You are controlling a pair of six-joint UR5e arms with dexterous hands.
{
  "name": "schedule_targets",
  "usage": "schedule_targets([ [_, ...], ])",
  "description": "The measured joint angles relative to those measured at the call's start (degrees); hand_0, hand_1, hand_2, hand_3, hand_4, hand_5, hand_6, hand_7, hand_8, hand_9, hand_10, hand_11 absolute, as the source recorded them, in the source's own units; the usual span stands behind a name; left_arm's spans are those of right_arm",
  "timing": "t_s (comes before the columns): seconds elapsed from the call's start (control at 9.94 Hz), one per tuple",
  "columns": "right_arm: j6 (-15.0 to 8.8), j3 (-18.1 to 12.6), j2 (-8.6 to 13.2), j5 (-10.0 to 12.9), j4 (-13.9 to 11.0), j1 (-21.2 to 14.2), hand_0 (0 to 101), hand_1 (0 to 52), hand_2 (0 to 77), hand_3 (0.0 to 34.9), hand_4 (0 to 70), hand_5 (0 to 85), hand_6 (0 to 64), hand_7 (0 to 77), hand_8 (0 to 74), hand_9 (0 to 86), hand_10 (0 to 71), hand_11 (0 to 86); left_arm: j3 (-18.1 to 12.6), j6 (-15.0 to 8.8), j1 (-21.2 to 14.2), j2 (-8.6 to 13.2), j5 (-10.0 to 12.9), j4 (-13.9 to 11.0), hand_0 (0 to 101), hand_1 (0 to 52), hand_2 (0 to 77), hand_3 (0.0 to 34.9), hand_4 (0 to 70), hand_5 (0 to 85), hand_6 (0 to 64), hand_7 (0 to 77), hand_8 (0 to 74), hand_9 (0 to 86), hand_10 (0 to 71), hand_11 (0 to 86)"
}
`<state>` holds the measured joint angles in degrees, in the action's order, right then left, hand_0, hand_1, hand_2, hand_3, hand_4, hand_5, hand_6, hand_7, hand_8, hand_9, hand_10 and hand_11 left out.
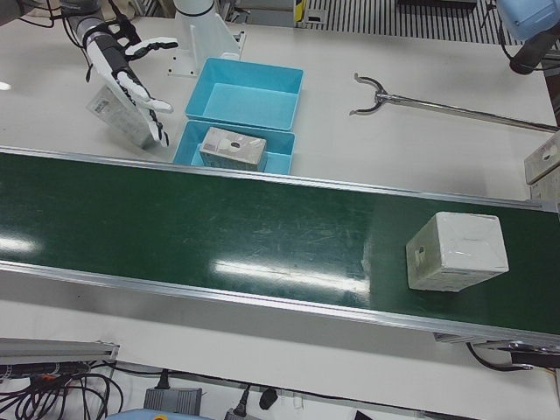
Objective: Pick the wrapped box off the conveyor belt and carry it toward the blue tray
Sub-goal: 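Raise the right hand up and back above the far end of the belt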
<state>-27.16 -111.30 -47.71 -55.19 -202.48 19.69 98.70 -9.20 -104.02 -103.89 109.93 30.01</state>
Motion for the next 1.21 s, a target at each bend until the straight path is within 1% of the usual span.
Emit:
schedule_targets([
  [0.1, 0.0, -1.0, -0.9, -0.1, -0.2, 0.8, 48, 17.5, 20.7, 29.6, 0.5, 7.1, 1.1, 12.5, 0.0, 1.6, 0.0, 1.1, 0.0, 0.0, 0.0, 0.0, 0.0, 0.0, 0, 0.0, 0.5, 0.0, 0.0, 1.1, 0.0, 0.5, 0.0, 0.0, 0.0, 0.0],
  [0.3, 0.3, -4.0, -5.1, -0.6, -0.3, 3.3, 48, 17.5, 20.7, 29.6, 1.1, 8.7, 1.1, 12.5, 0.0, 1.6, 0.0, 1.1, 0.0, 0.0, 0.0, 0.0, 0.0, 0.0, 0, 0.0, 0.5, 0.0, 0.0, 1.1, 0.0, 0.0, 0.0, 0.0, 0.5, 0.0],
  [0.4, 0.5, -5.7, -7.4, -1.2, -0.4, 5.0, 48, 17.5, 20.7, 29.5, 1.1, 12.5, 1.6, 12.0, 0.0, 1.6, 0.0, 1.1, 0.0, 0.0, 0.0, 0.0, 0.0, 0.0, 0, 0.0, 0.5, 0.0, 0.0, 1.1, 0.0, 0.0, 0.0, 0.0, 0.5, 0.0],
  [0.5, 0.7, -7.1, -9.2, -2.8, -0.5, 7.1, 48, 17.5, 20.7, 29.5, 1.1, 12.5, 1.6, 12.0, 0.0, 1.6, 0.0, 1.1, 0.0, 0.0, 0.0, 0.0, 0.0, 0.0, 0, 0.0, 1.1, 0.0, 0.0, 1.1, 0.0, 0.0, 0.0, 0.0, 0.0, 0.0],
  [0.6, 0.8, -8.6, -10.5, -5.1, -1.5, 10.2, 48, 17.5, 21.8, 29.7, 1.1, 13.1, 1.6, 10.4, 0.0, 1.6, 1.6, 1.1, 0.0, 0.0, 0.0, 0.0, 0.0, 0.0, 0, 0.0, 1.1, 0.0, 0.0, 1.1, 0.0, 0.0, 0.0, 0.0, 0.0, 0.0],
  [0.7, 0.8, -10.2, -11.7, -7.9, -4.4, 14.1, 48, 17.5, 21.8, 29.8, 0.5, 12.0, 1.6, 9.8, 0.0, 1.1, 0.0, 4.4, 0.0, 0.0, 0.0, 0.0, 0.0, 0.0, 0, 0.0, 1.1, 0.0, 0.0, 1.1, 0.0, 0.0, 0.0, 0.0, 0.5, 0.0],
  [0.8, 0.9, -11.4, -12.6, -11.1, -8.4, 18.3, 48, 15.8, 22.4, 30.1, 1.1, 8.7, 0.0, 7.1, 0.0, 1.6, 0.5, 2.2, 0.0, 0.0, 0.0, 0.0, 0.0, 0.0, 0, 0.0, 0.5, 0.0, 0.0, 1.1, 0.0, 0.0, 0.0, 0.0, 0.5, 0.0],
  [0.91, 0.9, -12.0, -13.8, -14.1, -12.0, 22.4, 48, 15.8, 22.4, 30.1, 1.1, 8.7, 0.0, 7.1, 0.0, 1.6, 0.5, 2.2, 0.0, 0.0, 0.0, 0.0, 0.0, 0.0, 0, 0.0, 0.5, 0.0, 0.0, 1.1, 0.0, 0.0, 0.0, 0.0, 0.5, 0.0],
  [1.01, 1.0, -12.2, -16.2, -16.6, -14.3, 26.4, 48, 15.8, 22.4, 30.1, 1.1, 8.7, 0.0, 7.1, 0.0, 1.6, 0.5, 2.2, 0.0, 0.0, 0.0, 0.0, 0.0, 0.0, 0, 0.0, 0.5, 0.0, 0.0, 1.6, 0.0, 0.5, 0.0, 0.0, 0.0, 0.0],
  [1.11, 1.4, -12.3, -18.9, -18.5, -15.4, 30.2, 48, 17.5, 18.5, 29.8, 1.1, 10.4, 0.0, 6.5, 0.0, 1.1, 0.0, 2.2, 0.0, 0.0, 0.0, 0.0, 0.0, 0.0, 0, 0.0, 1.1, 0.0, 0.0, 1.1, 0.0, 0.0, 0.0, 0.0, 0.0, 0.0],
  [1.21, 1.9, -12.2, -21.1, -20.4, -15.9, 34.6, 50, 19.6, 16.4, 29.9, 0.0, 4.9, 0.0, 2.7, 0.0, 1.6, 0.5, 1.6, 0.0, 0.0, 0.0, 0.0, 0.0, 0.0, 0, 0.0, 1.1, 0.0, 0.0, 1.1, 0.0, 0.0, 0.0, 0.0, 0.5, 0.0],
])
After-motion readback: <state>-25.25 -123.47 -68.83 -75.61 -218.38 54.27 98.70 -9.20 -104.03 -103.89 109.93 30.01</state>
